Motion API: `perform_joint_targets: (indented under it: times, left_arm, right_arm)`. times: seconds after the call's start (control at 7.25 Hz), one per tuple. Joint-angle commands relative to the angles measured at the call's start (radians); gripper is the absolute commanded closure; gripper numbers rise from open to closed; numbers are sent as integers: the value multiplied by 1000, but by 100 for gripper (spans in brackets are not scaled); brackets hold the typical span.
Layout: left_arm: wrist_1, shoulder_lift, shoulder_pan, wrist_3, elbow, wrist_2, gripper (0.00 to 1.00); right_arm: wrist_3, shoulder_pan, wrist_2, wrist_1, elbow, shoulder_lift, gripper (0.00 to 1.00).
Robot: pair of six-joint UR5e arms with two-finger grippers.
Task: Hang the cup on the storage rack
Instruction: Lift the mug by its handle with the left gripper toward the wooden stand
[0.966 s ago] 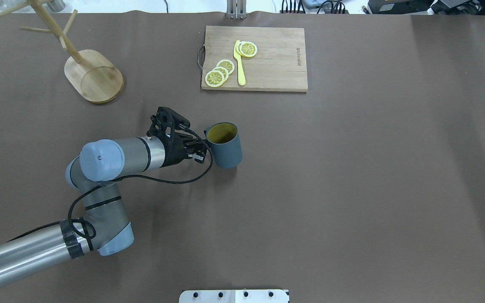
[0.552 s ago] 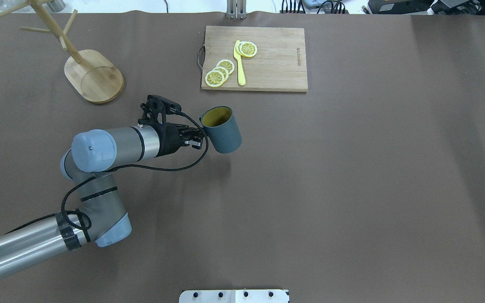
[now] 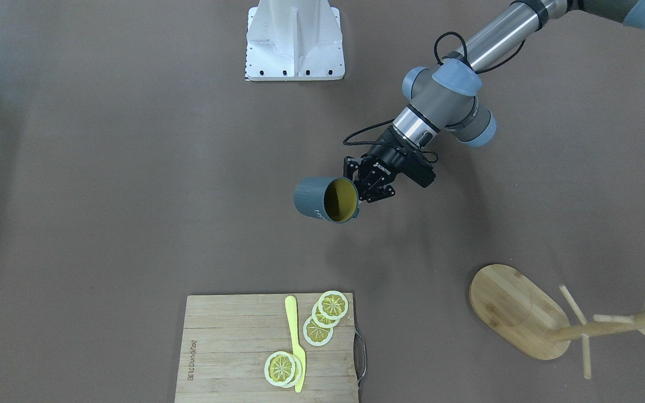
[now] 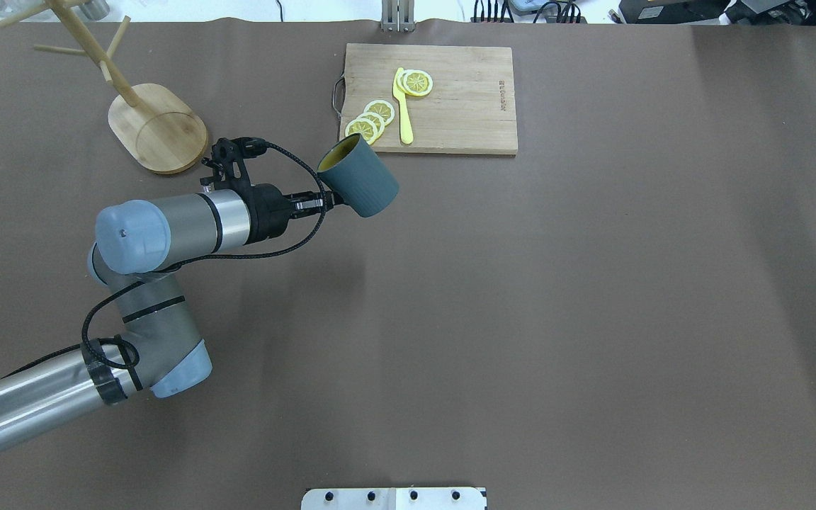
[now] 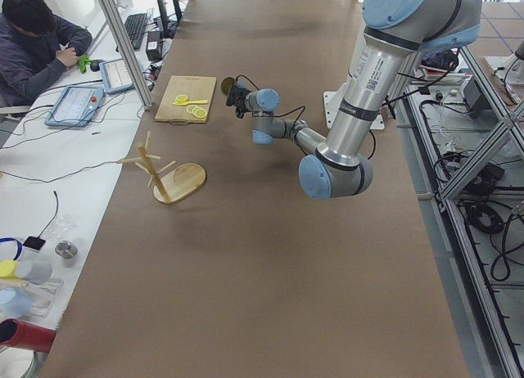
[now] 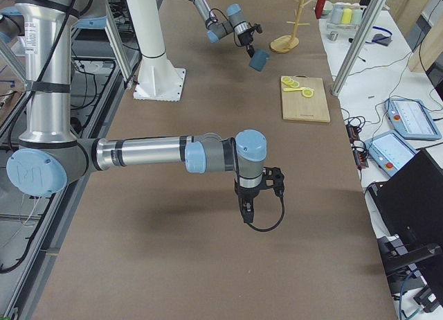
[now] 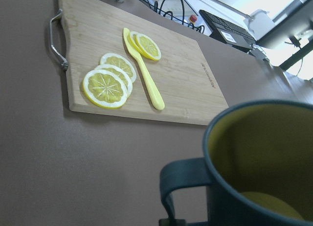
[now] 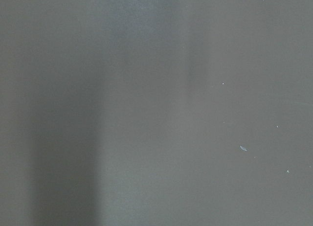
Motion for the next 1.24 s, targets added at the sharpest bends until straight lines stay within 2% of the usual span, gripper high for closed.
perform_joint_targets:
  times: [0.0,0.28,0.41,0.55,1.1]
  left_arm:
    - [0,-4,-44,-211,0,-10,100]
    - [-6,-9,-119,-386,-5,-91,100]
    - [-11,-10,-181,-485,-3,-187,100]
    - [-23,-18,-224,-608,-3,-242,100]
    - [-104,-47,-333,-982,14,-251,100]
  right_arm:
    - [1,0,-3,0,-7,-9,0]
    - [4,6,3,-3,-10,-13,0]
    - [4,6,12,-2,-27,-13,0]
    - [4,6,16,-2,-31,-13,0]
    - [4,6,16,-2,-33,-17,0]
